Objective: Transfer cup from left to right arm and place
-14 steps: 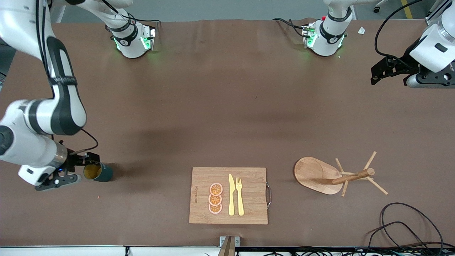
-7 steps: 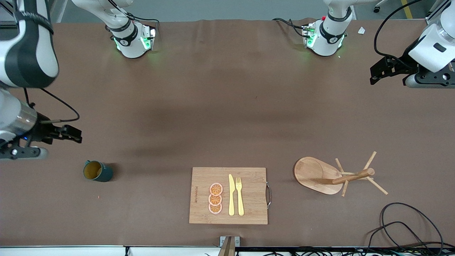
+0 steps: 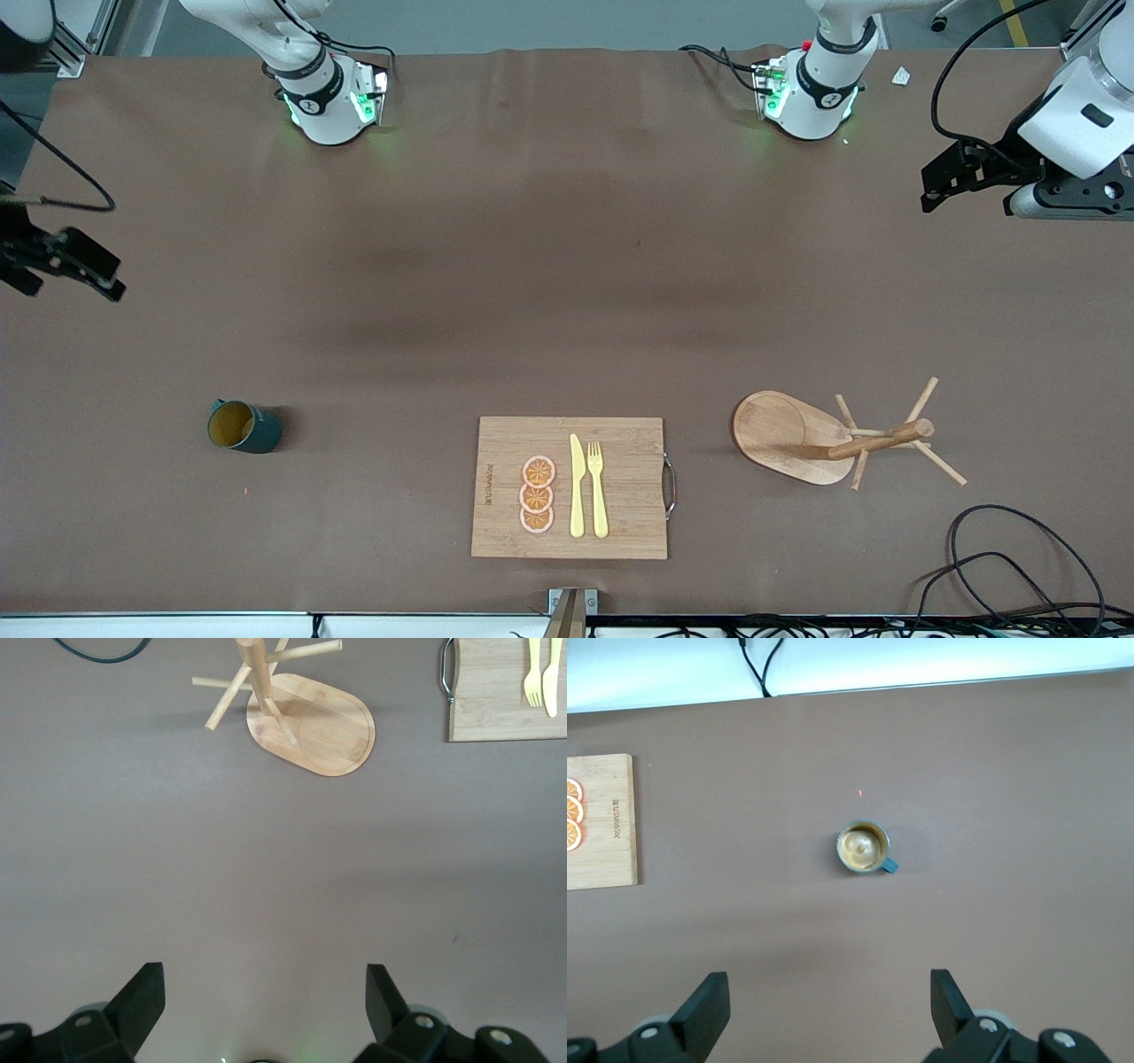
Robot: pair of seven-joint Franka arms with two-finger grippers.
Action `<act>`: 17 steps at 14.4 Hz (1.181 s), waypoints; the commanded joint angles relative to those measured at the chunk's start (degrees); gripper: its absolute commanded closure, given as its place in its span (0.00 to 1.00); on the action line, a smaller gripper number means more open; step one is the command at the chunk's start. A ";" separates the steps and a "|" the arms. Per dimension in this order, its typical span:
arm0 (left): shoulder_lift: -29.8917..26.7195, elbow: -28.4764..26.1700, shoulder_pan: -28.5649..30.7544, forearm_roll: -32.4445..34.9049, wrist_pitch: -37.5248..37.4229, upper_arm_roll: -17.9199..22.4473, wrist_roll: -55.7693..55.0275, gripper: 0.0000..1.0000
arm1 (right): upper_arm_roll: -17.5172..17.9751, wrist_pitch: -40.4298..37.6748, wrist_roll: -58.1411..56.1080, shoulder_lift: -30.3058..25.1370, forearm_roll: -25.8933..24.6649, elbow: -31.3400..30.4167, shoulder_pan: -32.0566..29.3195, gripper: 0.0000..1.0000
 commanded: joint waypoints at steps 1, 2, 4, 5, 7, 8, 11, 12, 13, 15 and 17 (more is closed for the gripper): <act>0.87 2.26 -0.26 0.20 -2.34 -0.05 0.69 0.00 | 0.71 1.09 1.37 -6.75 -1.06 -8.15 -1.60 0.00; 0.87 2.44 -0.26 0.20 -2.44 -0.05 0.69 0.00 | 0.71 0.30 1.19 -7.37 -1.15 -8.25 -1.69 0.00; 0.87 2.53 -0.08 0.20 -2.79 -0.05 0.69 0.00 | 0.71 -2.51 1.11 -7.29 -1.06 -7.37 -1.77 0.00; 0.87 2.53 -0.08 0.20 -2.79 -0.05 0.69 0.00 | 0.71 -3.31 0.67 -7.03 -1.06 -5.63 -1.77 0.00; 0.96 2.44 0.00 0.20 -2.88 -0.05 0.69 0.00 | 0.80 -5.59 1.19 -6.76 -0.98 -3.50 -1.60 0.00; 1.22 2.53 0.09 0.20 -2.88 -0.05 0.69 0.00 | 0.88 -6.47 1.19 -6.76 -0.98 -3.50 -1.51 0.00; 1.31 2.53 0.09 0.20 -3.05 -0.05 0.69 0.00 | 0.80 -6.48 0.75 -6.67 -0.71 -3.41 -1.86 0.00; 1.31 2.53 0.09 0.20 -3.14 -0.05 0.69 0.00 | 0.71 -6.56 0.75 -6.67 -0.71 -3.50 -1.86 0.00; 1.31 2.53 0.09 0.20 -3.05 -0.05 0.69 0.00 | 0.79 -6.65 0.84 -6.76 -0.80 -3.41 -1.78 0.00; 1.31 2.62 0.00 0.20 -3.05 -0.05 0.69 0.00 | 0.80 -6.65 1.19 -6.76 -0.97 -3.41 -1.69 0.00; 1.31 2.62 0.00 0.20 -3.05 -0.05 0.69 0.00 | 0.71 -6.48 1.11 -6.76 -0.71 -3.41 -1.77 0.00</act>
